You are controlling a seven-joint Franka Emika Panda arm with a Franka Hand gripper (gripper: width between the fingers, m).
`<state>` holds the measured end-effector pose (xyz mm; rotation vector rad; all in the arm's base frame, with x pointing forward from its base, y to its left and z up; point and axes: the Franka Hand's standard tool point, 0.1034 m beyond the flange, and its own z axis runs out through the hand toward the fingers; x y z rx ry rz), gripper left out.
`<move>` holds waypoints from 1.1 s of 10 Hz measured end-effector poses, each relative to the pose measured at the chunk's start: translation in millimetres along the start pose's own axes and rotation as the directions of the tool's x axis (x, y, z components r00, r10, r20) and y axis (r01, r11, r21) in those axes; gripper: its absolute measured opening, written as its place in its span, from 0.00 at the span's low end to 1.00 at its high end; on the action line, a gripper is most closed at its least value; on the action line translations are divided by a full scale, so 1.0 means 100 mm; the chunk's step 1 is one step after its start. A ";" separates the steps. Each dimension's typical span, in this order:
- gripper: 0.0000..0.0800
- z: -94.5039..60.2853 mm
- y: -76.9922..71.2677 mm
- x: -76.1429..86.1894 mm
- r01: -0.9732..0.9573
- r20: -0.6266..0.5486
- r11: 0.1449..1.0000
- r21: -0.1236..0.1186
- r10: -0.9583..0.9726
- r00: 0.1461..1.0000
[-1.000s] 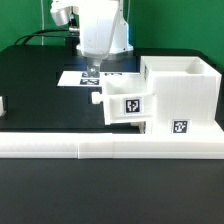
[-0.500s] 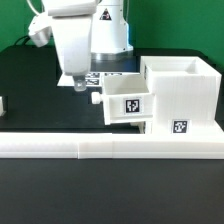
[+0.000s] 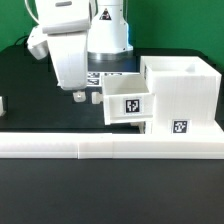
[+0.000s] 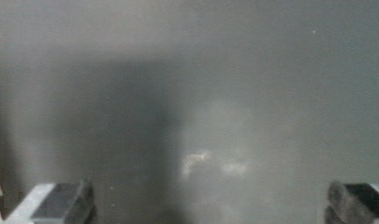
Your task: Assemble drawer
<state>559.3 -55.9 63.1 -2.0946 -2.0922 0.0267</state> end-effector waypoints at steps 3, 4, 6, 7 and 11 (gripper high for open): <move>0.81 0.00 0.06 0.32 -0.074 0.008 0.997 -0.002 0.074 0.997; 0.81 0.00 0.07 0.40 -0.072 0.008 0.997 -0.002 0.072 0.997; 0.81 0.04 0.08 0.60 -0.090 0.001 0.996 0.003 0.090 0.996; 0.81 0.06 0.08 0.71 -0.112 -0.002 0.994 0.006 0.112 0.994; 0.81 0.04 0.07 0.63 -0.140 0.000 0.990 0.008 0.140 0.990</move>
Offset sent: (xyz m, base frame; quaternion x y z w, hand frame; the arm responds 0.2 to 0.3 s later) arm 0.0146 0.0409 0.0073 0.0055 0.0022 0.0229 0.9997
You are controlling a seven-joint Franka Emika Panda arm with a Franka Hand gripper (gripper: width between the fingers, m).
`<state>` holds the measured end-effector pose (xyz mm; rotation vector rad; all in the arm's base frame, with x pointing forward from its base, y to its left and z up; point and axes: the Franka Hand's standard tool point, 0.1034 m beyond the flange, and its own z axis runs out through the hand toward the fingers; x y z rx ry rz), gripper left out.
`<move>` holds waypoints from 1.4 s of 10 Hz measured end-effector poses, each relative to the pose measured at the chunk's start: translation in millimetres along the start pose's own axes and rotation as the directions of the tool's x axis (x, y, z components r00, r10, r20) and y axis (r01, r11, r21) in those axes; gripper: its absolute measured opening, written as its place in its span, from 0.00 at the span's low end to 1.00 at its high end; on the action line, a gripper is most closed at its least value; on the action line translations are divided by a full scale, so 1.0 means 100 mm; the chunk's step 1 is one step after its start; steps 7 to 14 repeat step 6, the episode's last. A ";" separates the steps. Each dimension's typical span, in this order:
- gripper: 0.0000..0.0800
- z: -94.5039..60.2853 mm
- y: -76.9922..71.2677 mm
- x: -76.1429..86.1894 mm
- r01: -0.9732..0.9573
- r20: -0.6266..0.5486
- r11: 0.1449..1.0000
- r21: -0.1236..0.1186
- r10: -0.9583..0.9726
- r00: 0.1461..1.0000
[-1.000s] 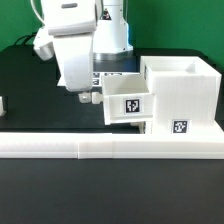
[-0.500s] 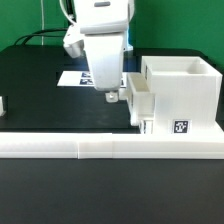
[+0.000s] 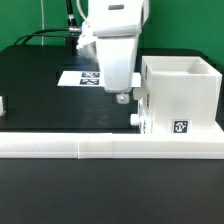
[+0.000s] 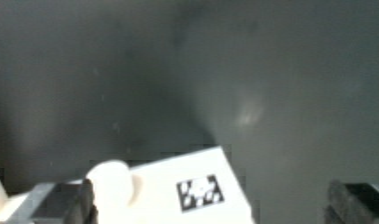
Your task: Assemble drawer
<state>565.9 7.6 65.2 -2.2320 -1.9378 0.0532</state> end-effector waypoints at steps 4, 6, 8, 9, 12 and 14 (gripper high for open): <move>0.81 -0.26 0.02 -0.56 0.067 0.029 0.998 0.008 -0.067 0.997; 0.81 -0.30 0.01 -0.56 0.055 0.034 0.998 -0.023 -0.054 0.998; 0.81 -0.30 0.01 -0.56 0.055 0.034 0.998 -0.023 -0.054 0.998; 0.81 -0.30 0.01 -0.56 0.055 0.034 0.998 -0.023 -0.054 0.998; 0.81 -0.30 0.01 -0.56 0.055 0.034 0.998 -0.023 -0.054 0.998; 0.81 -0.30 0.01 -0.56 0.055 0.034 0.998 -0.023 -0.054 0.998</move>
Offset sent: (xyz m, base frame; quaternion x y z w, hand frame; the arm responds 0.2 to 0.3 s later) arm 0.0011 -0.0460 0.0437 -0.0207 -0.0659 -0.0601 0.9958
